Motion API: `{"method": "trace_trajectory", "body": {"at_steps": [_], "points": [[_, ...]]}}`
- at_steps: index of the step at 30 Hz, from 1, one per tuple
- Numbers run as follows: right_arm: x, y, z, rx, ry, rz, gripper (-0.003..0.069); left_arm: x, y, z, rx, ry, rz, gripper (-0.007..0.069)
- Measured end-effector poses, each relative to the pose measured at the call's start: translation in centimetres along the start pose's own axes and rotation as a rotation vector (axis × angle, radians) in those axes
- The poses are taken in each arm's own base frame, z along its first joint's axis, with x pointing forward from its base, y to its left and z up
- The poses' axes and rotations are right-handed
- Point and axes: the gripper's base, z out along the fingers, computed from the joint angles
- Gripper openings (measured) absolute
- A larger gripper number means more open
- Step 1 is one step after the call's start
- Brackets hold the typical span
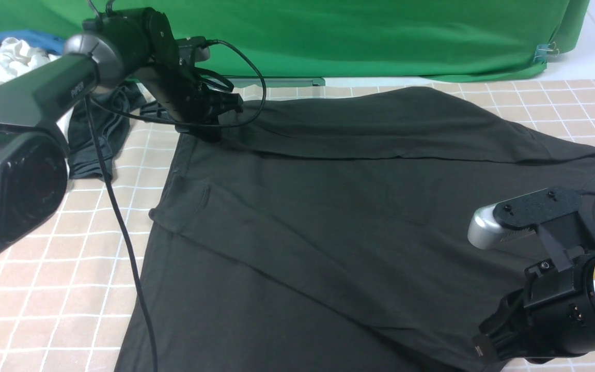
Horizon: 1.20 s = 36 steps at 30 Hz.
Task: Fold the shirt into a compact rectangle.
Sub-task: 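Grab the top left corner of the dark shirt with the left gripper, then fold the left side of the dark shirt inward over its body with the left gripper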
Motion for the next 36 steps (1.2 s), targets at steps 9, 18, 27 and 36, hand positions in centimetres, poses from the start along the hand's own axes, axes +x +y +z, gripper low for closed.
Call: {"method": "trace_trajectory", "body": {"at_steps": [9, 18, 27, 36], "points": [[-0.1, 0.0, 0.0, -0.001, -0.007, -0.001, 0.0037, -0.3, -1.0, -6.2, -0.001, 0.023, 0.059, 0.0032], [-0.3, -0.2, 0.0, 0.019, -0.031, -0.032, 0.0037, 2.2, -1.8, -12.2, 0.000, 0.107, 0.044, 0.0032], [-0.4, -0.6, 0.0, 0.065, -0.045, -0.081, 0.0043, 9.6, -3.0, -14.2, -0.130, 0.173, 0.003, 0.0032], [-0.6, -0.6, 0.0, 0.068, -0.064, -0.086, 0.0055, 15.8, -1.9, -12.2, -0.153, 0.237, -0.071, 0.0035]]}}
